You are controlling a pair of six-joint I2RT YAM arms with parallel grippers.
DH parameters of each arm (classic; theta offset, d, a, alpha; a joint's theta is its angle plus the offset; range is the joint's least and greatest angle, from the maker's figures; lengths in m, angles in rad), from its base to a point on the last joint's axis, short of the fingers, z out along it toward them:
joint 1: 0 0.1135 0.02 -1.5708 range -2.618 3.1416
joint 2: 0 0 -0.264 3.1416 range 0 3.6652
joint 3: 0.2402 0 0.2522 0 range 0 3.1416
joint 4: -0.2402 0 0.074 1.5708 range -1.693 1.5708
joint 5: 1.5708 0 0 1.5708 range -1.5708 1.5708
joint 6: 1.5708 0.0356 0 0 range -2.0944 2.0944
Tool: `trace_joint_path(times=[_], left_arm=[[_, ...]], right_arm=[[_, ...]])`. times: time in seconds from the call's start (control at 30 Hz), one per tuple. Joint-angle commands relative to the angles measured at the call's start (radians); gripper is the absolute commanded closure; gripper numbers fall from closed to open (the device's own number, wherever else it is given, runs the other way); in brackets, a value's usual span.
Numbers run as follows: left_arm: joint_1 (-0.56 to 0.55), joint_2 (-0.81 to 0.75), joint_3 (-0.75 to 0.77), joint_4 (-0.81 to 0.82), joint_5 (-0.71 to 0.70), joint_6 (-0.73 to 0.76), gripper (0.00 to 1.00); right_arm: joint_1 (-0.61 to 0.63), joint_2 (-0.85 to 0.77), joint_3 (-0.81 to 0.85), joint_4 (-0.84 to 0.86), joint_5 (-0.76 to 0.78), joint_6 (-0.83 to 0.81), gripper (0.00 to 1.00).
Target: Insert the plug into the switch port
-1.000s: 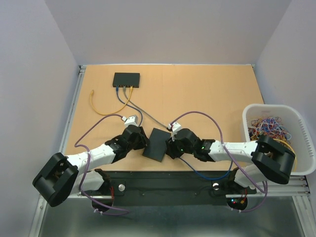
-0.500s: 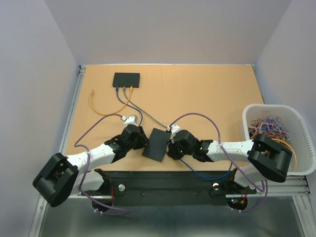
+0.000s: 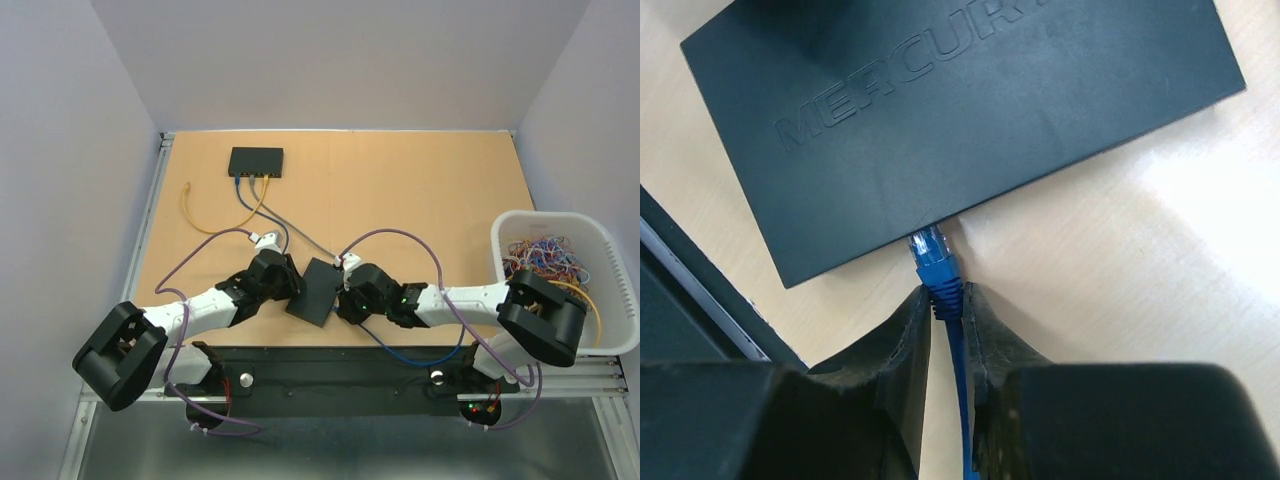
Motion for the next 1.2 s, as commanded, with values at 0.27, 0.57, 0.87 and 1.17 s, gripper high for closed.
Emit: trace_joint_path(times=[0.27,0.57,0.87,1.17], left_arm=[[-0.005,-0.016,-0.032,-0.046,0.040,-0.016,0.55],[-0.001,-0.075,0.020,-0.153,-0.031,0.012,0.54],[0.085,-0.060,0.088,-0.256,-0.098,0.021,0.45],[0.226,-0.017,0.121,-0.198,-0.029,0.070,0.41]], right_arm=[[0.005,0.176,0.222,0.017,0.128,-0.092,0.91],[0.000,0.400,0.523,-0.038,0.102,-0.238,0.92],[-0.041,0.566,0.750,-0.065,0.056,-0.359,0.92],[-0.046,0.622,0.806,-0.076,0.024,-0.447,0.91]])
